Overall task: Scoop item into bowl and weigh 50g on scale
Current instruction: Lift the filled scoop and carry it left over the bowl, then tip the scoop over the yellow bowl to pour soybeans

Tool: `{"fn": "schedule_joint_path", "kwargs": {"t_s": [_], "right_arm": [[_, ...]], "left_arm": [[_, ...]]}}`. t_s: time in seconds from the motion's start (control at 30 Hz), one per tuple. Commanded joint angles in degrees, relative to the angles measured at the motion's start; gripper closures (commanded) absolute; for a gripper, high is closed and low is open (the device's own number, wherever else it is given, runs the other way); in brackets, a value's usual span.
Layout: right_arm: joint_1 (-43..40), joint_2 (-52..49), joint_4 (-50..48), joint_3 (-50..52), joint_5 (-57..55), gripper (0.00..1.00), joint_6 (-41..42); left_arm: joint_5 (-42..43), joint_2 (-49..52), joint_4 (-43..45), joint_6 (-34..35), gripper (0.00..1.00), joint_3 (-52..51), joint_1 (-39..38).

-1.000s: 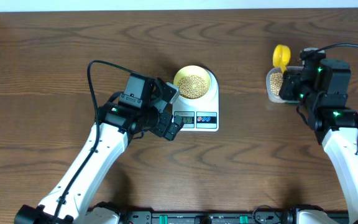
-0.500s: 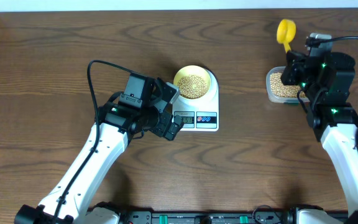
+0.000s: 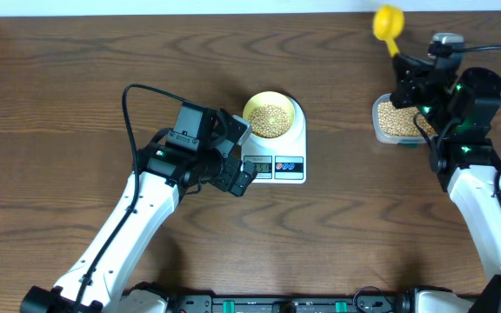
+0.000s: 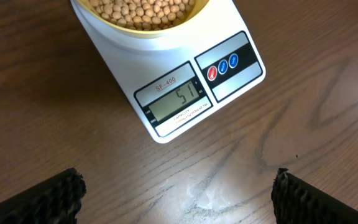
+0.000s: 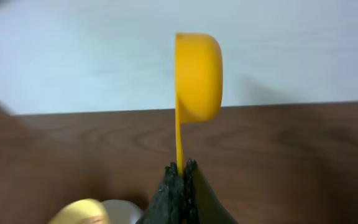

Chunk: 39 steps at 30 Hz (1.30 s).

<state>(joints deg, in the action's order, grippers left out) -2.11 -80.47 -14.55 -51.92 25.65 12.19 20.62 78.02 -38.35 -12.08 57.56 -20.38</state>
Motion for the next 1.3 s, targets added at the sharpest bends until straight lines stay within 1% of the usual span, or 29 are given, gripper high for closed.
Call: {"fn": "schedule_joint_path", "kwargs": {"t_s": [0.0, 0.13, 0.2, 0.27, 0.4, 0.63, 0.73, 0.93, 1.27], "right_arm": [[2.9, 0.0, -0.6, -0.3, 8.0, 0.99, -2.2], [8.0, 0.0, 2.4, -0.3, 8.9, 0.99, -13.8], [10.6, 0.0, 3.6, -0.3, 8.5, 0.99, -17.5], [13.0, -0.1, 4.3, -0.3, 6.8, 0.99, -19.0], [16.8, -0.1, 6.6, -0.3, 2.1, 0.99, -19.6], [21.9, -2.3, 13.1, -0.3, 1.2, 0.99, -30.5], [23.8, -3.7, 13.9, -0.3, 1.0, 0.99, -33.9], [26.2, -5.9, 13.0, -0.3, -7.4, 0.99, -34.2], [26.3, -10.5, 12.6, -0.3, -8.6, 0.99, -35.1]], "left_arm": [[-0.3, 0.2, 0.0, -0.8, 0.02, -0.4, -0.1], [-0.3, 0.2, 0.0, -0.8, 0.02, -0.4, -0.1], [-0.4, 0.2, 0.0, -0.8, 0.02, -0.4, -0.1], [-0.3, 0.2, 0.0, -0.8, 0.02, -0.4, -0.1], [-0.3, 0.2, 0.0, -0.8, 0.02, -0.4, -0.1], [-0.3, 0.2, 0.0, -0.8, 0.02, -0.4, -0.1], [-0.3, 0.2, 0.0, -0.8, 0.02, -0.4, -0.1], [-0.3, 0.2, 0.0, -0.7, 0.02, -0.4, -0.1], [-0.3, 0.2, 0.0, -0.7, 0.02, -0.4, -0.1]]}}
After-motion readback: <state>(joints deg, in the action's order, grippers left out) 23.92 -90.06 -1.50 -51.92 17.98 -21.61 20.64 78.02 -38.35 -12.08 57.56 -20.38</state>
